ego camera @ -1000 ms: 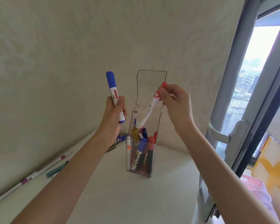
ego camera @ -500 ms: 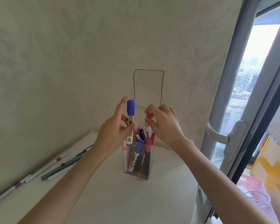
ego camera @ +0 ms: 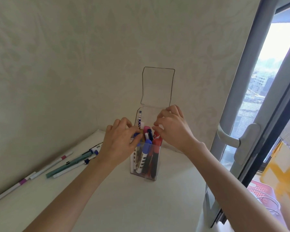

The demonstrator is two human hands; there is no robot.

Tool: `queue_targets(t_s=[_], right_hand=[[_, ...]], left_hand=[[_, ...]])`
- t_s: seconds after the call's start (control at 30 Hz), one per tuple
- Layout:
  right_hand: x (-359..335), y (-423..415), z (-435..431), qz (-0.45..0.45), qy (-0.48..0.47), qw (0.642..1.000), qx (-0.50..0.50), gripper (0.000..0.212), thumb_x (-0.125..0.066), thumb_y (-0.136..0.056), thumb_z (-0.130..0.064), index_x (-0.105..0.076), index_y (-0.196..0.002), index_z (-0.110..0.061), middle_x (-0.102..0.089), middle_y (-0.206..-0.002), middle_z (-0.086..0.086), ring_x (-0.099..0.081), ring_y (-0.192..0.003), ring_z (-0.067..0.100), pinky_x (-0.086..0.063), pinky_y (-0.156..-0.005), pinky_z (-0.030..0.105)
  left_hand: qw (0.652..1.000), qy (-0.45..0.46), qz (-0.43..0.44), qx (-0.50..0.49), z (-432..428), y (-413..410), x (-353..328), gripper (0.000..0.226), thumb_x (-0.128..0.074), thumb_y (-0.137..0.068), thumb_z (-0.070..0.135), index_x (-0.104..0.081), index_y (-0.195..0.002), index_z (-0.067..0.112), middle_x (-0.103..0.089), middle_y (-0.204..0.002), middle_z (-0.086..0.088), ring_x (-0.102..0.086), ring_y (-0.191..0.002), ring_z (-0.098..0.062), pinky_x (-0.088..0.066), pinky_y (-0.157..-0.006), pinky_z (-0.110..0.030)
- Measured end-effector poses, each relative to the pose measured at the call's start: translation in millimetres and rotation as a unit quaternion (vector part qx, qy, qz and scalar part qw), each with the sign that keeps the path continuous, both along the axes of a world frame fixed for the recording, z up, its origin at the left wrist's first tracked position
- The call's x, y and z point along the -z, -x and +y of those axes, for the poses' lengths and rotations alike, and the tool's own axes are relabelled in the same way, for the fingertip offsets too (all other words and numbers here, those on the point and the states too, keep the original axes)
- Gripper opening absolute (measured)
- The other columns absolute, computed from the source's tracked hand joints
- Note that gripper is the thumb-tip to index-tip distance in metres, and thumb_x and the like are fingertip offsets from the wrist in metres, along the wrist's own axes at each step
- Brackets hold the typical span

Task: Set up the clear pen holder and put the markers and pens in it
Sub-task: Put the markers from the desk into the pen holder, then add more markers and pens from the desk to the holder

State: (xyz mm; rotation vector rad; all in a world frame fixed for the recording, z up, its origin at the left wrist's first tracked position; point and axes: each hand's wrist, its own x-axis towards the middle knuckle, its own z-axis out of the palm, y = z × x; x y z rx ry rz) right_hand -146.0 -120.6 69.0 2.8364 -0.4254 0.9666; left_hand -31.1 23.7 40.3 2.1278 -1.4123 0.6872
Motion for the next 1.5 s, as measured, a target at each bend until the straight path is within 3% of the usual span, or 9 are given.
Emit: queue_targets(t_s=[0.13, 0.27, 0.4, 0.53, 0.63, 0.8, 1.13, 1.37, 1.5], right_hand=[[-0.9, 3.3, 6.6, -0.028, 0.005, 0.999, -0.021, 0.021, -0.064, -0.082, -0.019, -0.070, -0.102, -0.014, -0.062, -0.108, 0.006, -0.036, -0.108, 0.025, -0.035, -0.100, 0.039], [-20.1, 3.0, 54.0, -0.098, -0.108, 0.982, -0.118, 0.020, -0.057, -0.087, -0.013, -0.067, -0.104, -0.013, -0.062, -0.104, 0.002, -0.045, -0.102, 0.019, -0.034, -0.082, 0.022], [-6.5, -22.3, 102.8, 0.030, -0.213, 0.961, -0.175, 0.022, -0.047, -0.093, -0.018, -0.061, -0.111, -0.016, -0.062, -0.101, -0.003, -0.055, -0.085, 0.009, -0.043, -0.072, 0.019], [56.6, -70.9, 127.9, 0.154, -0.291, 0.936, -0.123, 0.032, -0.042, -0.093, -0.011, -0.050, -0.125, -0.014, -0.054, -0.126, 0.008, -0.055, -0.106, 0.021, -0.041, -0.085, 0.027], [94.8, -100.2, 133.1, 0.177, -0.349, 0.919, -0.041, 0.050, -0.042, -0.092, -0.005, -0.030, -0.140, -0.012, -0.023, -0.150, 0.011, -0.032, -0.132, 0.027, -0.030, -0.106, 0.033], [116.6, -135.7, 118.6, 0.130, -0.343, 0.930, -0.005, 0.059, -0.042, -0.092, -0.007, -0.021, -0.145, -0.019, -0.004, -0.157, 0.009, -0.010, -0.141, 0.033, -0.023, -0.113, 0.040], [116.5, -186.8, 89.7, 0.225, -0.321, 0.919, 0.053, 0.050, -0.025, -0.095, -0.047, -0.022, -0.143, -0.035, -0.001, -0.158, 0.006, 0.008, -0.141, 0.041, -0.010, -0.111, 0.061], [136.3, -158.7, 97.2, 0.204, -0.279, 0.938, -0.034, 0.046, -0.028, -0.095, -0.047, -0.034, -0.138, -0.034, -0.012, -0.157, 0.005, 0.008, -0.142, 0.037, -0.001, -0.116, 0.049], [137.2, -128.9, 112.5, 0.231, -0.272, 0.928, -0.107, 0.047, -0.028, -0.095, -0.048, -0.031, -0.141, -0.034, -0.009, -0.158, 0.001, 0.012, -0.143, 0.031, 0.002, -0.117, 0.045]], left_hand=[[0.998, 0.008, 0.043, 0.041, 15.4, -5.6, 0.7, 0.035, -0.048, -0.086, 0.042, -0.061, -0.114, 0.024, -0.050, -0.106, -0.003, -0.047, -0.092, -0.018, -0.032, -0.076, -0.033], [0.988, 0.022, 0.153, 0.024, 58.3, -35.1, -3.1, 0.027, -0.051, -0.087, 0.034, -0.060, -0.109, 0.020, -0.048, -0.099, 0.006, -0.052, -0.085, -0.013, -0.044, -0.082, -0.036], [0.976, -0.044, 0.204, -0.066, 115.1, -79.7, 15.9, 0.017, -0.058, -0.086, 0.022, -0.064, -0.100, 0.015, -0.053, -0.093, 0.001, -0.058, -0.086, -0.021, -0.045, -0.079, -0.035], [0.955, -0.057, 0.267, -0.116, 158.1, -102.2, 53.0, 0.021, -0.063, -0.082, 0.013, -0.065, -0.102, 0.008, -0.051, -0.093, -0.006, -0.058, -0.088, -0.028, -0.042, -0.078, -0.031], [0.945, -0.049, 0.293, -0.135, 165.2, -111.3, 79.2, 0.030, -0.064, -0.082, 0.015, -0.062, -0.112, 0.010, -0.054, -0.103, -0.011, -0.058, -0.094, -0.028, -0.046, -0.086, -0.037], [0.938, -0.030, 0.325, -0.117, 147.5, -120.3, 98.1, 0.028, -0.062, -0.083, 0.017, -0.060, -0.111, 0.015, -0.055, -0.113, -0.009, -0.056, -0.098, -0.025, -0.046, -0.087, -0.037], [0.956, -0.049, 0.264, -0.120, 143.4, -116.5, 106.8, 0.029, -0.060, -0.084, 0.023, -0.059, -0.113, 0.018, -0.052, -0.104, -0.004, -0.053, -0.092, -0.020, -0.038, -0.074, -0.027], [0.954, -0.043, 0.257, -0.146, 170.3, -103.9, 108.4, 0.029, -0.062, -0.082, 0.024, -0.060, -0.111, 0.021, -0.051, -0.107, 0.000, -0.055, -0.095, -0.020, -0.045, -0.076, -0.030], [0.963, -0.044, 0.219, -0.153, 200.8, -88.2, 113.2, 0.043, -0.054, -0.073, 0.054, -0.060, -0.103, 0.023, -0.050, -0.098, 0.003, -0.054, -0.090, -0.017, -0.047, -0.074, -0.033]])
